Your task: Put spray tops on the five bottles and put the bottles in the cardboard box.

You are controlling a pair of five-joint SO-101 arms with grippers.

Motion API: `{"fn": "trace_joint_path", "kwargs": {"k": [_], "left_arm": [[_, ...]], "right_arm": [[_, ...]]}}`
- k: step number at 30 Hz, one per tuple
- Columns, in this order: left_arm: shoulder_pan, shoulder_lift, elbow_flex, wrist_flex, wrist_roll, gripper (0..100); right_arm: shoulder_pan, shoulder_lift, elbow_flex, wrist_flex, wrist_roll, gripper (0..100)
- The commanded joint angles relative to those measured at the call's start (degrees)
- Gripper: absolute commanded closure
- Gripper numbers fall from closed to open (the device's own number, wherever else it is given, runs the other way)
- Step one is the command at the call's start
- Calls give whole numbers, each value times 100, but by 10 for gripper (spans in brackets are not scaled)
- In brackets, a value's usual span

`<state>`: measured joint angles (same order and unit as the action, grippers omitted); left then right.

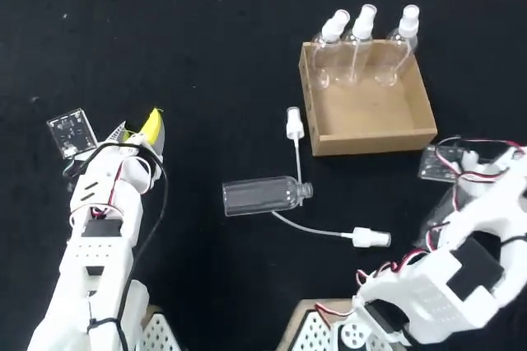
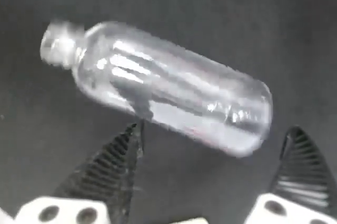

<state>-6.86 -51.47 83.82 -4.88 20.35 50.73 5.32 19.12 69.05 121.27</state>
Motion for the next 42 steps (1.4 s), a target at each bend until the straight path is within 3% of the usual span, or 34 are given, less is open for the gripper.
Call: {"fn": "trace_joint_path", "kwargs": {"k": [1,14,16,20,23,27,32,34,39,42], "left_arm": [[57,-9,-303,-105,-44,791],[57,-9,-303,-105,-44,791],[57,-9,-303,-105,-44,791],[57,-9,-303,-105,-44,791],[57,-9,-303,-105,-44,791],[57,-9,-303,-105,-44,791],[57,-9,-312,-114,-44,791],[66,-9,-321,-114,-44,791],[66,-9,-312,-114,-44,791],[66,-9,-312,-114,-44,791]], "right_arm": [[-229,-66,127,-308,70,638],[-290,-66,778,-281,9,661],[-281,-66,796,-281,-281,739],[-290,-66,778,-325,-1495,987],[-123,-57,611,-413,-2488,940],[352,-13,356,-668,-3771,988],[633,-57,347,-519,-5785,973],[624,-48,347,-501,-5916,928],[281,-57,338,-281,-5934,691],[-70,-66,171,211,-5969,700]]}}
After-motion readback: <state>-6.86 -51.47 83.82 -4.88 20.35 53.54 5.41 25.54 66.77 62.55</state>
